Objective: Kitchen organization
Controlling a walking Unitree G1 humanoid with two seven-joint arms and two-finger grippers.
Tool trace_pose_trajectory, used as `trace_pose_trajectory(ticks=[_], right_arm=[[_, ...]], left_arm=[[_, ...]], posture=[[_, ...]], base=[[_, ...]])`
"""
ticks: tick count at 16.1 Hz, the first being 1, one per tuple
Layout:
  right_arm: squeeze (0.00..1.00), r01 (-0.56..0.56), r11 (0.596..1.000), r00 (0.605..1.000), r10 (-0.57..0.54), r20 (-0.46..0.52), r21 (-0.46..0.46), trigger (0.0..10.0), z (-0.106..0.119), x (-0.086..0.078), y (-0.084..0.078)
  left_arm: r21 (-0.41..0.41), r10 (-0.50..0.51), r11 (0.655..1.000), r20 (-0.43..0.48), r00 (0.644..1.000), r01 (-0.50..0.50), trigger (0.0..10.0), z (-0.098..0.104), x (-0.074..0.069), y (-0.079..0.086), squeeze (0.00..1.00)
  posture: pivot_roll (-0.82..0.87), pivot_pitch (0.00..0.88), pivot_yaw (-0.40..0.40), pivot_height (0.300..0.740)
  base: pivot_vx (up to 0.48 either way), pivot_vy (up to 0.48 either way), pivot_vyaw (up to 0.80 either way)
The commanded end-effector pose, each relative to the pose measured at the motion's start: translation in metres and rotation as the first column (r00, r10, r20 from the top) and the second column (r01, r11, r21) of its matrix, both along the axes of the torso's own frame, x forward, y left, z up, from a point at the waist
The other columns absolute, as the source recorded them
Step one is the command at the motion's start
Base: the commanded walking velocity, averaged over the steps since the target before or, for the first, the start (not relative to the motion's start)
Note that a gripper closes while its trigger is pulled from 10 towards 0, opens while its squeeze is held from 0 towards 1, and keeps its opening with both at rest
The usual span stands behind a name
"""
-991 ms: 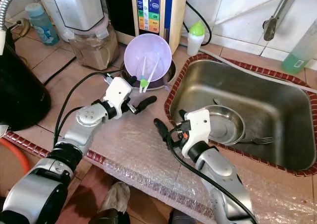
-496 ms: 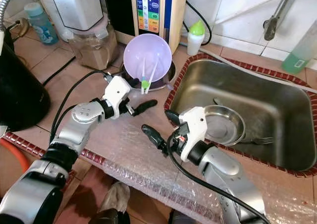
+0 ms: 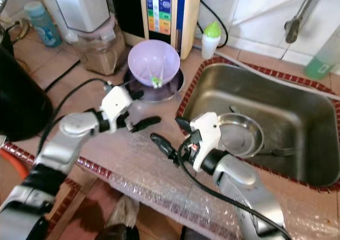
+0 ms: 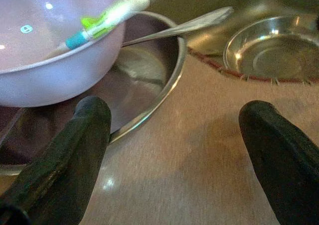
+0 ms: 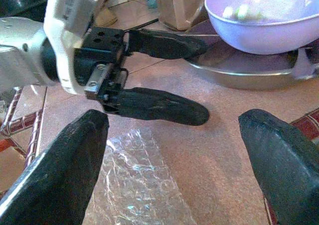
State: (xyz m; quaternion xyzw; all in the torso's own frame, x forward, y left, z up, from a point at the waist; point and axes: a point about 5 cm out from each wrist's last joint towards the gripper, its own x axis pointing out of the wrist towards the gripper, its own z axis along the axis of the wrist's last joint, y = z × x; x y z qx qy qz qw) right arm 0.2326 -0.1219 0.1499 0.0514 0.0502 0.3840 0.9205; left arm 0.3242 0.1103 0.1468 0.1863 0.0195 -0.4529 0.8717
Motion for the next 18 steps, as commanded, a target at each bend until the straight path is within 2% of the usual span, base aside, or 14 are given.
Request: trace_pose_trajectory(ticks=[1, 6, 9, 12, 15, 18], right_arm=[[0.00, -0.010, 1.000, 1.000, 0.010, -0.012, -0.001, 10.0, -0.002, 0.000, 0.002], [0.00, -0.016, 1.000, 1.000, 0.016, -0.010, 0.001, 10.0, -0.003, 0.003, 0.003], [0.00, -0.017, 1.000, 1.000, 0.017, -0.010, 0.003, 10.0, -0.003, 0.005, 0.004], [0.00, -0.023, 1.000, 1.000, 0.023, -0.012, 0.002, 10.0, -0.004, 0.006, 0.005], [0.00, -0.031, 1.000, 0.999, 0.031, -0.009, 0.001, 10.0, -0.005, 0.009, 0.007], [0.00, -0.031, 1.000, 0.999, 0.031, -0.010, -0.001, 10.0, -0.007, 0.008, 0.007]], left_arm=[[0.019, -0.021, 1.000, -0.027, 0.999, 0.021, 10.0, 0.000, -0.007, 0.003, 0.00], [0.030, -0.062, 0.998, -0.051, 0.997, 0.063, 10.0, 0.005, -0.024, 0.008, 0.00], [0.034, -0.118, 0.992, -0.096, 0.988, 0.122, 10.0, 0.006, -0.046, 0.007, 0.00], [0.041, -0.148, 0.987, -0.131, 0.980, 0.155, 10.0, 0.005, -0.059, 0.007, 0.00], [-0.047, -0.019, 0.999, -0.017, 1.000, 0.018, 10.0, 0.024, -0.046, 0.003, 0.00], [-0.068, -0.002, 0.998, 0.001, 1.000, 0.002, 10.0, 0.033, -0.045, 0.003, 0.00]], posture=[[-0.15, 0.104, 0.037, 0.740], [-0.14, 0.100, 0.033, 0.740], [-0.14, 0.100, 0.033, 0.740], [-0.11, 0.096, 0.026, 0.740], [-0.11, 0.092, 0.022, 0.740], [-0.11, 0.091, 0.024, 0.740]], base=[[0.000, 0.000, 0.00], [0.000, 0.000, 0.00], [0.000, 0.000, 0.00], [0.000, 0.000, 0.00], [0.000, 0.000, 0.00], [0.000, 0.000, 0.00]])
